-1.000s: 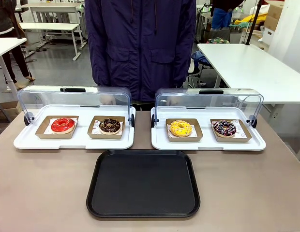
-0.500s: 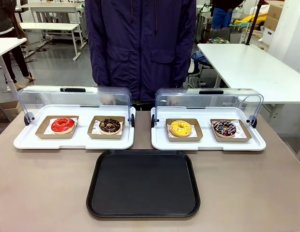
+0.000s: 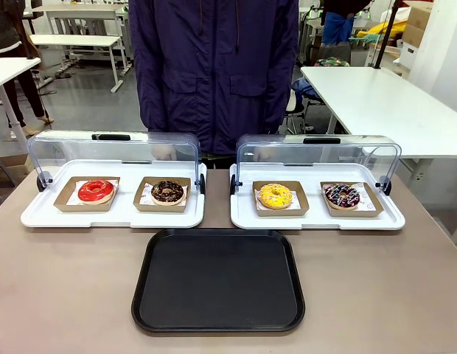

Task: Move the third donut from the left to the tray.
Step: Pick up the Paper togo box containing the Donut indicated by the person and place it on the Handle tray.

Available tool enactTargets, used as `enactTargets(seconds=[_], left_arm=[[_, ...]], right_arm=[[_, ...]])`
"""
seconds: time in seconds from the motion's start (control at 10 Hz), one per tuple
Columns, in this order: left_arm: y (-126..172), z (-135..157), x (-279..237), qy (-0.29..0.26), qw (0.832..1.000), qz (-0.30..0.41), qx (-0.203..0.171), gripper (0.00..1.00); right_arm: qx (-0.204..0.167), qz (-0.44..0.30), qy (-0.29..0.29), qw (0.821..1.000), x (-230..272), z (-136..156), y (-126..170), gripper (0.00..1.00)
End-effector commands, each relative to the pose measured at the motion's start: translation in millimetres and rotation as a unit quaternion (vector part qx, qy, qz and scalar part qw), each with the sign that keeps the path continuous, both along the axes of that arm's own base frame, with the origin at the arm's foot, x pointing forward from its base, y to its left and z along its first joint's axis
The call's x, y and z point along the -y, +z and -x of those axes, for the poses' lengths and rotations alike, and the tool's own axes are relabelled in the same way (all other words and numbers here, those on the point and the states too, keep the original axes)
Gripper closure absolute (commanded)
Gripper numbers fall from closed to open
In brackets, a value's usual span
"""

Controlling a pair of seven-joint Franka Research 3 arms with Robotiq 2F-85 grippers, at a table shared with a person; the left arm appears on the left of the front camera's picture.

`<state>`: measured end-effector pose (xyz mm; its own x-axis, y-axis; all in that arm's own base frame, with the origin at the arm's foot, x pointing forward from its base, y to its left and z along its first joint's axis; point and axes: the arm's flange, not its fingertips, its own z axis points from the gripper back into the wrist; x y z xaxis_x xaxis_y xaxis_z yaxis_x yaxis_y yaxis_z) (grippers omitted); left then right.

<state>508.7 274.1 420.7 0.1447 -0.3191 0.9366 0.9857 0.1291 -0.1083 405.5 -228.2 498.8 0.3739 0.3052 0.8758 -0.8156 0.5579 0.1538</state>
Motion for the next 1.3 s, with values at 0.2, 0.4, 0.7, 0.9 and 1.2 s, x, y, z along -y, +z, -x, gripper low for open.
enactTargets(seconds=[0.2,0.4,0.7,0.9,1.2], left_arm=[[1.4,1.0,1.3,-0.003,1.0,-0.004,-0.001,0.0],[1.4,1.0,1.3,-0.003,1.0,-0.004,-0.001,0.0],[1.4,1.0,1.3,-0.003,1.0,-0.004,-0.001,0.0],[1.4,1.0,1.3,-0.003,1.0,-0.004,-0.001,0.0],[1.4,1.0,1.3,-0.003,1.0,-0.004,-0.001,0.0]], right_arm=[[0.005,-0.004,0.002,1.0,-2.0,0.4,0.7,0.0],[0.005,-0.004,0.002,1.0,-2.0,0.4,0.7,0.0],[0.005,-0.004,0.002,1.0,-2.0,0.4,0.7,0.0],[0.005,-0.004,0.002,1.0,-2.0,0.4,0.7,0.0],[0.005,-0.004,0.002,1.0,-2.0,0.4,0.7,0.0]])
